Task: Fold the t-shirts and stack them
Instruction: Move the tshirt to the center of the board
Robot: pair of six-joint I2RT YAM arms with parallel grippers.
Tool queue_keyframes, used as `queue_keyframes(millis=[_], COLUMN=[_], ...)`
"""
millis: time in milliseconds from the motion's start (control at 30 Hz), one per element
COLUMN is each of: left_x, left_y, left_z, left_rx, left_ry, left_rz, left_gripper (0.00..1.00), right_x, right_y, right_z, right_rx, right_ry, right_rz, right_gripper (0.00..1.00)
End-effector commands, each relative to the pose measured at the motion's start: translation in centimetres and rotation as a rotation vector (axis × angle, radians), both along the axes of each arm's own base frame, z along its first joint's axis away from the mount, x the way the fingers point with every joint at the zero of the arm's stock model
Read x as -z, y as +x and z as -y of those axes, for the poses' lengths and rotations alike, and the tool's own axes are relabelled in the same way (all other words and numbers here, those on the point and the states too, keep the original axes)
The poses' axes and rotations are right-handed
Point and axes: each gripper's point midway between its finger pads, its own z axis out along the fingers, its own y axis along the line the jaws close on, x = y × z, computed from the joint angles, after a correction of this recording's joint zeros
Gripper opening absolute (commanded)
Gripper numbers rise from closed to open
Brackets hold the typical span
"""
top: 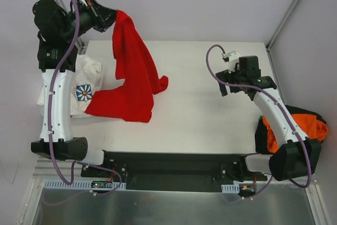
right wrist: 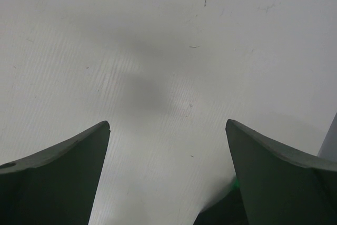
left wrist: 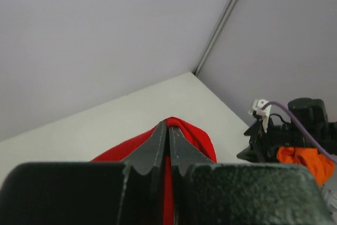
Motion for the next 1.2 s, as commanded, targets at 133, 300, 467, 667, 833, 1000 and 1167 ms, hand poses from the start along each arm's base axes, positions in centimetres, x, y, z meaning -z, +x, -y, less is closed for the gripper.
queue_keyframes(millis=[133,300,467,667,833,1000,1167], left_x=[3.8,9.2,13.7,18.6,21.5,24.8,28.7], left_y=[-1.1,0.2,1.0,-0.3,-3.3,-7.9,-9.4], left_z=[2.4,2.5,4.9,12.2,18.2,23.5,26.0], left_rx=[0.113,0.104,0.179,0.391,0.571,0.731,0.762], left_ry=[0.078,0.127,0.142,0.183,0.229,0.327,0.426], left_rz=[0.009,-0.074,-0.177,-0.274,-0.320,-0.339,-0.378], left_gripper=[0.00,0.00,0.00,0.00,0.00,0.00,0.00], right_x=[-2.2,-1.8,-1.3,-0.8,-0.4,0.4,1.1], right_y=[1.5,1.6,1.6,1.4,1.2,1.2,1.4], right_z=[-0.4,-0.4,-0.6,-0.4,0.2,0.2,0.3], right_rx=[0.012,0.015,0.013,0.012,0.021,0.024,0.026], right_ry=[0.018,0.017,0.017,0.004,-0.030,-0.031,-0.040], right_rz=[0.063,0.042,0.015,0.000,-0.008,-0.024,-0.041], right_gripper=[0.96,0.96,0.96,0.96,0.96,0.96,0.97])
